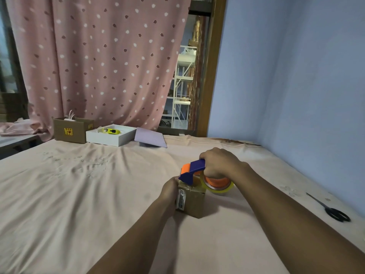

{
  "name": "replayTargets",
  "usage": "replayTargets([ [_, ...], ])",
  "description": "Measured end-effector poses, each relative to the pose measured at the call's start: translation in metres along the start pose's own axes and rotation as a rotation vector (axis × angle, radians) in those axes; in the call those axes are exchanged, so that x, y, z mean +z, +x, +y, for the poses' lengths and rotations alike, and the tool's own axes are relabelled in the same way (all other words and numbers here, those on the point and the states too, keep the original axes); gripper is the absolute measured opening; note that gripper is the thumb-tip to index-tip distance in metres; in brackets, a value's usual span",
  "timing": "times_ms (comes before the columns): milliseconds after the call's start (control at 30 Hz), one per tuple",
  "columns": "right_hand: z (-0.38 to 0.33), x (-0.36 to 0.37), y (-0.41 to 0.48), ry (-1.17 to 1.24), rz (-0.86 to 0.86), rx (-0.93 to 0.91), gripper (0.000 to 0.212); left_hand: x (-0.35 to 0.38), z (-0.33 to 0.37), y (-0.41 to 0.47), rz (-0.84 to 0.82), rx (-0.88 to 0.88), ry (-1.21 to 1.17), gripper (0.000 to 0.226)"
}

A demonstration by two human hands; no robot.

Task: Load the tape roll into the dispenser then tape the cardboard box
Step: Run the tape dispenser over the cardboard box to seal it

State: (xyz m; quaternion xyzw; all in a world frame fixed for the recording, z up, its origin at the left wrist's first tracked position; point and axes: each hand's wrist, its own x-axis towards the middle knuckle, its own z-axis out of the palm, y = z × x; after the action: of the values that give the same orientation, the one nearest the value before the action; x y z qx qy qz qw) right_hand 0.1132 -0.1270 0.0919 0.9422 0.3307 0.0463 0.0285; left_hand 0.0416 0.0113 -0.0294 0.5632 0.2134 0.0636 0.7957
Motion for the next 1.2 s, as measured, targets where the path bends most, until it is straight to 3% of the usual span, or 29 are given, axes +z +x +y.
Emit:
replayTargets([
  [167,-0.002,-0.002,-0.001,0.001,0.002,0.005,0.069,-0.003,0.002,0.004,-0.009,0.051,0.055,0.022],
  [300,0.000,-0.001,-0.003,-0.005,0.006,0.013,0.067,-0.010,0.002,0.004,-0.011,0.184,0.058,0.041],
  [433,0.003,0.000,-0.004,0.003,-0.002,0.023,0.066,-0.028,0.003,0.000,-0.244,0.246,0.058,0.050],
  [533,0.002,-0.001,-0.005,0.002,0.000,0.019,0.066,-0.039,0.006,-0.001,-0.417,0.294,0.280,0.092],
  [633,0.000,-0.002,-0.005,-0.009,-0.006,0.015,0.066,-0.035,0.009,-0.005,-0.525,0.339,0.481,0.099],
  [1000,-0.005,-0.006,-0.003,-0.025,-0.023,0.008,0.067,-0.034,0.012,0.022,-0.404,0.438,0.787,0.100],
  [1100,-0.007,-0.007,-0.003,-0.028,-0.029,0.005,0.066,-0.034,0.007,0.023,-0.471,0.413,0.711,0.101],
  [1200,-0.009,-0.008,-0.003,-0.034,-0.024,0.001,0.063,-0.039,-0.002,0.025,-0.435,0.419,0.661,0.106],
])
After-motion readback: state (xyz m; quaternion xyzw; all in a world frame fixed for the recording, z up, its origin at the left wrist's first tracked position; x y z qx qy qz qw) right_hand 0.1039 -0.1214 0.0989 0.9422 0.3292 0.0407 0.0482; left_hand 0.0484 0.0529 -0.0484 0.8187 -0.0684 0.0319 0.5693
